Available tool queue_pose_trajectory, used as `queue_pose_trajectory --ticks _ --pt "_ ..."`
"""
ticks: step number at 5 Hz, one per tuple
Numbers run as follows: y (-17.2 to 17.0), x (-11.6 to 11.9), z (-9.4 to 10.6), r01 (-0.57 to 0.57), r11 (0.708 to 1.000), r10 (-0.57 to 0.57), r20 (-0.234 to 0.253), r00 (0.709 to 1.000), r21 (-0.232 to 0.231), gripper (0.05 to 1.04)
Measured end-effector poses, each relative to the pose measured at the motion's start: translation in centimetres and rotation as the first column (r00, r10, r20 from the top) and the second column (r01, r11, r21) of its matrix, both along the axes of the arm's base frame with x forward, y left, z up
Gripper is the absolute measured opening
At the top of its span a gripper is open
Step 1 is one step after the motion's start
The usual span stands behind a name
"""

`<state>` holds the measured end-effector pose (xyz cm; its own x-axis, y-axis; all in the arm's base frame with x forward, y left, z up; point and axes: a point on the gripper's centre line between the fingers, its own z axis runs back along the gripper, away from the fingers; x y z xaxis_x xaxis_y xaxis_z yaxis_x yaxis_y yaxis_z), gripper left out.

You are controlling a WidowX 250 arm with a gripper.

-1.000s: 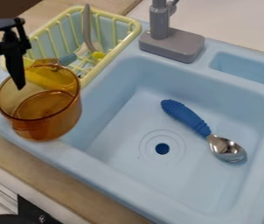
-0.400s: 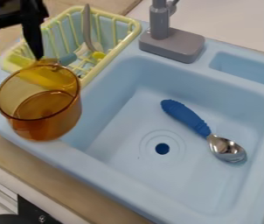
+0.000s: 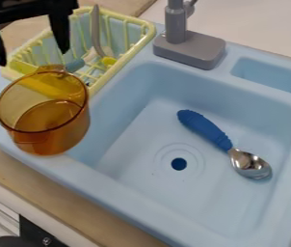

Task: Moved the orange pot outside the sink

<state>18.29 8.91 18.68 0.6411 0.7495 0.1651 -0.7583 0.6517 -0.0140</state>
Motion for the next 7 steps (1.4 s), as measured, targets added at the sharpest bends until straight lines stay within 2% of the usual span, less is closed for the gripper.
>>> queue_pose_trajectory --ticks 1,2,4,5,6,7 --pt "-0.3 1.0 -0.1 0.057 0.998 -0.057 -0.009 0.998 -0.015 0.999" --pt "-1.5 2.1 0.1 0.173 0.984 -0.173 0.002 0.985 0.046 0.999" --pt "-5.1 3.3 0.0 0.374 0.922 -0.376 0.004 0.927 0.101 0.999" --pt "-6.3 3.1 0.2 0.418 0.904 -0.42 0.009 0.907 0.09 0.999" --pt "-7.8 3.1 -0.4 0.478 0.875 -0.479 -0.006 0.878 0.076 0.999" --pt "-8.5 3.3 -0.6 0.463 0.884 -0.464 0.005 0.886 0.071 0.999"
